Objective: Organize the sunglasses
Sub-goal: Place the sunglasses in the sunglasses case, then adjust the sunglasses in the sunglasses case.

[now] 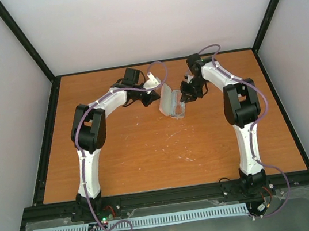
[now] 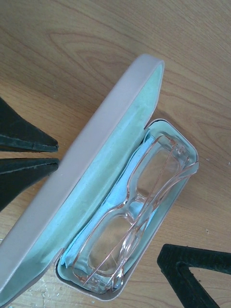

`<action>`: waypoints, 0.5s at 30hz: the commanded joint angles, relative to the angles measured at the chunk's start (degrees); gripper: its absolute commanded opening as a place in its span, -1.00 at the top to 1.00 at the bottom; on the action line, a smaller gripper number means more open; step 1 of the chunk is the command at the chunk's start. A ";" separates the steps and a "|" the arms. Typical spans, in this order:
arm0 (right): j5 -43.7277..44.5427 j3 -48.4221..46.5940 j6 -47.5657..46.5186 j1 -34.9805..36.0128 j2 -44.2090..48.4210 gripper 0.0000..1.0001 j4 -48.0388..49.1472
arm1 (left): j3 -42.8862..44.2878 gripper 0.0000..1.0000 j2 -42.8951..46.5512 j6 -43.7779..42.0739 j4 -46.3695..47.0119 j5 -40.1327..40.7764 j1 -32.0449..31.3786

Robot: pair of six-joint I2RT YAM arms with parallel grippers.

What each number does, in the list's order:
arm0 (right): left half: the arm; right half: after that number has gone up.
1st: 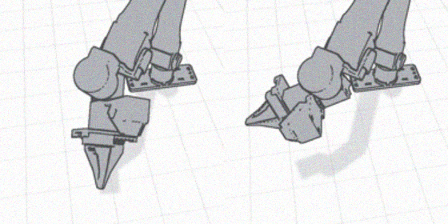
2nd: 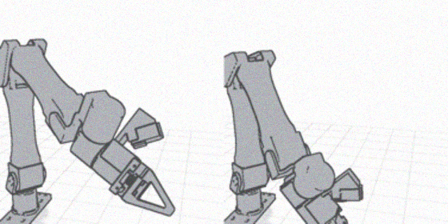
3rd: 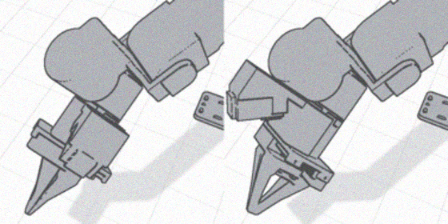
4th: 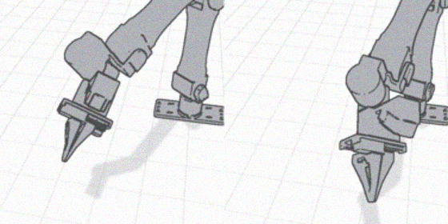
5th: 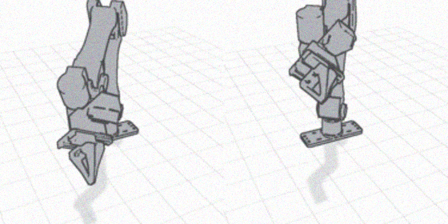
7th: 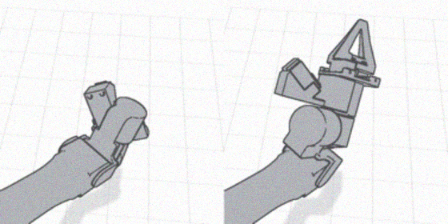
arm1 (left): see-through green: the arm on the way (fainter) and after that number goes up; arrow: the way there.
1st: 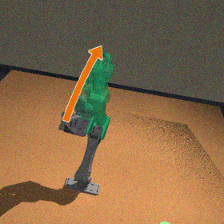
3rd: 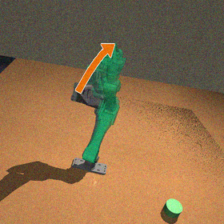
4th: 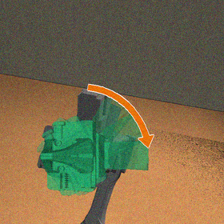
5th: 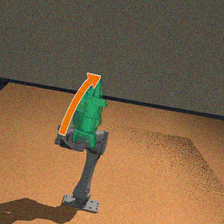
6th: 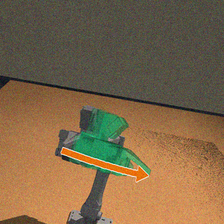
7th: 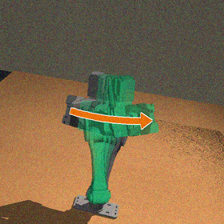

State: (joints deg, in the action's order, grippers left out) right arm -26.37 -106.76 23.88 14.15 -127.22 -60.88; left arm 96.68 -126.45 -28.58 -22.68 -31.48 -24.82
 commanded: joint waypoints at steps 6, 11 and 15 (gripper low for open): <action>-2.09 -1.09 0.82 0.99 -2.54 0.65 1.86 | 0.26 0.84 1.48 -0.03 0.75 -0.03 -0.12; -3.11 -1.02 1.01 1.35 -3.91 0.66 2.55 | 0.17 0.84 1.56 -0.27 0.78 0.21 -0.13; -3.41 -0.04 1.08 1.41 -3.64 0.66 3.25 | 0.08 0.84 1.56 -0.16 0.87 0.14 -0.10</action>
State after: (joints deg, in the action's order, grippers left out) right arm -28.97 -106.65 24.51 15.16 -130.50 -58.72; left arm 96.68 -126.45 -28.60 -22.68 -31.20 -24.82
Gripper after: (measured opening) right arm 0.168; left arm 0.078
